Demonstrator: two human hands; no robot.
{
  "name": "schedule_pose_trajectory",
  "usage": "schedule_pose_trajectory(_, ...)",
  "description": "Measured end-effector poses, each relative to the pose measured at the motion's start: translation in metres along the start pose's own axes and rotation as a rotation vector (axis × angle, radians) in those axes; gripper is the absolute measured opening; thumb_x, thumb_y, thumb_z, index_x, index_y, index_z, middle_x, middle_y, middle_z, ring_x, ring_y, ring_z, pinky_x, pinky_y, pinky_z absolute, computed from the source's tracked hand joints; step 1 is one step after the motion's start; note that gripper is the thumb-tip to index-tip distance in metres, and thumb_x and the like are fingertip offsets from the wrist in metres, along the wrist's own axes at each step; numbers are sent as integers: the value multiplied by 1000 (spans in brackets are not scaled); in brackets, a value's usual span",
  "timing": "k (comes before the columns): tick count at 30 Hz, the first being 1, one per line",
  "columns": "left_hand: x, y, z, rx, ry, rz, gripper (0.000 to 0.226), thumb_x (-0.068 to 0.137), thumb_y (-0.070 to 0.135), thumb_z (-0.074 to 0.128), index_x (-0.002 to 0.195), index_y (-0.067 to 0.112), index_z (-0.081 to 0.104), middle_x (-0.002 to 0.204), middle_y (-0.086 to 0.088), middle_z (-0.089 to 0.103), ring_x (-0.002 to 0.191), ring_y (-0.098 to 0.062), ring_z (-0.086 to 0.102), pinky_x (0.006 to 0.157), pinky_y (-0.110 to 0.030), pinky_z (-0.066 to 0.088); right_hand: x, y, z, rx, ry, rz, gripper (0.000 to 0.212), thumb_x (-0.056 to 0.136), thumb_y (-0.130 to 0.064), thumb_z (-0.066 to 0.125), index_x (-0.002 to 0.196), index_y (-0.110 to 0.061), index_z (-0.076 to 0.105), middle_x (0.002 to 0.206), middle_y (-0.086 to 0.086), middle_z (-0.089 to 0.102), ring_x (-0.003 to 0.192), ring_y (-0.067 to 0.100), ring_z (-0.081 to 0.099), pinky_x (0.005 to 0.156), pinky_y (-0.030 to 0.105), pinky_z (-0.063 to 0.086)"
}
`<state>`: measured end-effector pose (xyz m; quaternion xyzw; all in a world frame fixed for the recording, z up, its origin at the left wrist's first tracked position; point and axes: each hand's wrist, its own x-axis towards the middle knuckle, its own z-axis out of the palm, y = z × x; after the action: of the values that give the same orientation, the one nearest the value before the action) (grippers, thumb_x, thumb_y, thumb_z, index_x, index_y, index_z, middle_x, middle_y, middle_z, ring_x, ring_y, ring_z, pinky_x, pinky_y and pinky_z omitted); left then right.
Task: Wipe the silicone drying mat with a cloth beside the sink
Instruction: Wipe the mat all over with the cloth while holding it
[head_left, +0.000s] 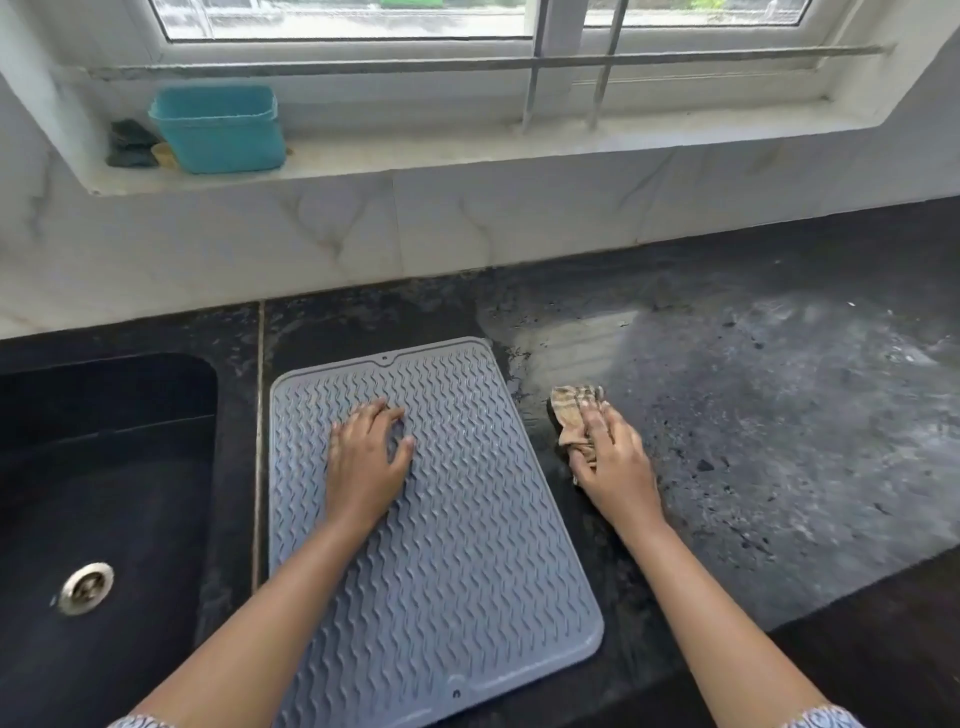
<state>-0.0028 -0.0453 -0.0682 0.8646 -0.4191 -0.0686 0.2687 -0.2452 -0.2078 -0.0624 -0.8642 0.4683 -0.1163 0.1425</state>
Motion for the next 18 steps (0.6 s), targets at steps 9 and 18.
schedule_pose_trajectory(9, 12, 38, -4, -150, 0, -5, 37, 94, 34, 53, 129, 22, 54, 139, 5, 46, 132, -9, 36, 116, -39, 14, 17, -42, -19, 360, 109, -267, 54, 80, -9, 65, 132, -20, 53, 131, 8, 54, 120, 25, 49, 96, 34, 41)
schedule_pose_trajectory(18, 54, 82, -37, -920, -349, -240, 16, 85, 25, 69, 91, 10, 70, 76, -2, 70, 71, -13, 66, 70, -27, 52, 21, -88, -10, 702, -223, -341, 91, 67, -31, 80, 140, -36, 25, 140, 0, 38, 125, 11, 43, 99, 36, 45)
